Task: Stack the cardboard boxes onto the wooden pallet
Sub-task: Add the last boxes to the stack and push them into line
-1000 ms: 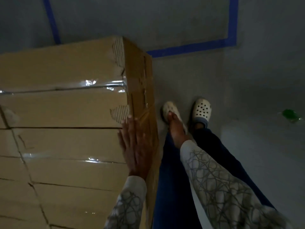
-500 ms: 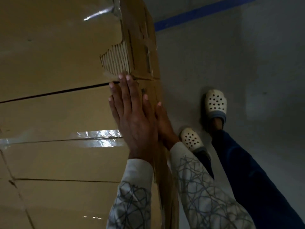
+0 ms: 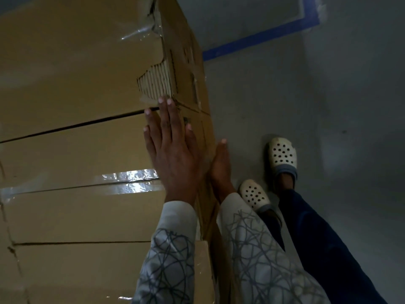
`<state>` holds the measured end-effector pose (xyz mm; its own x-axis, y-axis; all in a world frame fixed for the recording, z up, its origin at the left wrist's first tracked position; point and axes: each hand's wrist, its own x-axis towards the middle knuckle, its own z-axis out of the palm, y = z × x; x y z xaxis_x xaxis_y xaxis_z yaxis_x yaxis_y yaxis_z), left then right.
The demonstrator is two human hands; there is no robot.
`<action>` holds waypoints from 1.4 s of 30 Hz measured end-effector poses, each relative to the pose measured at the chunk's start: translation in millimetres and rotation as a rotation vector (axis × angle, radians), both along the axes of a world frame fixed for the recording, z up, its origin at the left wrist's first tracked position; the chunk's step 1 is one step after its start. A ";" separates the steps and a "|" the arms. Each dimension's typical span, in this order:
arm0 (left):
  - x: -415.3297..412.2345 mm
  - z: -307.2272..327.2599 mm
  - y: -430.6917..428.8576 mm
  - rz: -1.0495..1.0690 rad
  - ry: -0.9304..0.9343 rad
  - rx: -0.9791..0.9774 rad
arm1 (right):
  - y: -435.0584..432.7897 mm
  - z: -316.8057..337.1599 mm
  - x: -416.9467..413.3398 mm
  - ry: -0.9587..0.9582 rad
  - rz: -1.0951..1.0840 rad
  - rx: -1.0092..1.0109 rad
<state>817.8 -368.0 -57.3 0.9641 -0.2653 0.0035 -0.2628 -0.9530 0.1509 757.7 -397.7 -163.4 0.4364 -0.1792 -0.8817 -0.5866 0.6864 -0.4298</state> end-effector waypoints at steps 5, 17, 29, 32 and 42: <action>1.7 2.1 5.2 -0.015 0.021 0.021 | 13.4 -24.9 -16.7 -0.094 -0.012 0.074; -201.9 55.0 82.8 0.091 0.199 -0.081 | -12.5 72.8 -174.7 0.381 -0.322 0.026; -293.3 27.5 105.3 0.098 0.118 -0.046 | 103.0 -10.8 -259.3 -0.011 0.074 0.156; -312.2 29.0 115.3 0.088 0.108 -0.055 | 92.6 6.8 -261.4 -0.119 0.079 0.175; -481.1 66.5 178.7 0.296 0.125 -0.129 | 77.6 112.9 -392.3 0.159 0.143 -0.121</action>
